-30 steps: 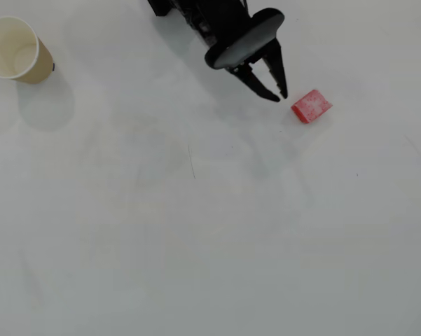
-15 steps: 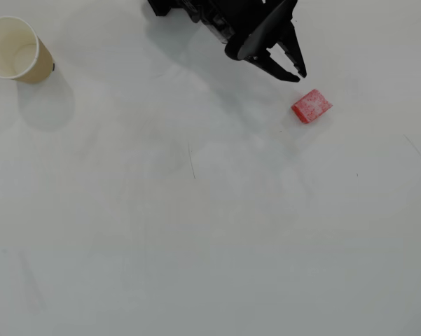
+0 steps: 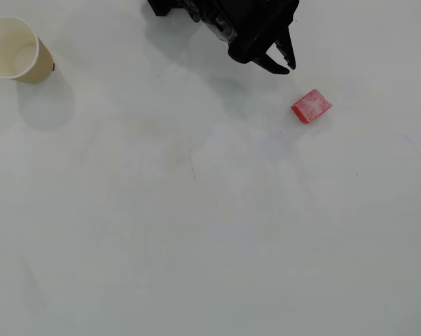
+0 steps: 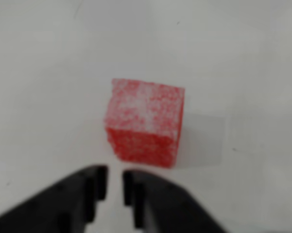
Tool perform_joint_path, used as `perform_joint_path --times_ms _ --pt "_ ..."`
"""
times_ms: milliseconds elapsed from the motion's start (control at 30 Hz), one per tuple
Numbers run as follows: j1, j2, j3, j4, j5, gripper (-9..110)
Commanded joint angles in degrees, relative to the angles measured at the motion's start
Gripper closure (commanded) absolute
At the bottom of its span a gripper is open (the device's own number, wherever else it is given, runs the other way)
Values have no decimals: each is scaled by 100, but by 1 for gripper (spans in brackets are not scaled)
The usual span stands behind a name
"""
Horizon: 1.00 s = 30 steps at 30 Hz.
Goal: Pick up the cube and drop it in the cup.
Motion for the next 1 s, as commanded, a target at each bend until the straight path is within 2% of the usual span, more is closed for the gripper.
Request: perform_joint_path --times_ms 0,267,367,767,967 --pt "-9 176 202 -53 9 100" --pt "-105 167 202 -97 9 66" --pt "-114 167 202 -97 9 62" --pt "-193 167 202 -123 9 59" --pt "-88 26 185 -756 -44 59"
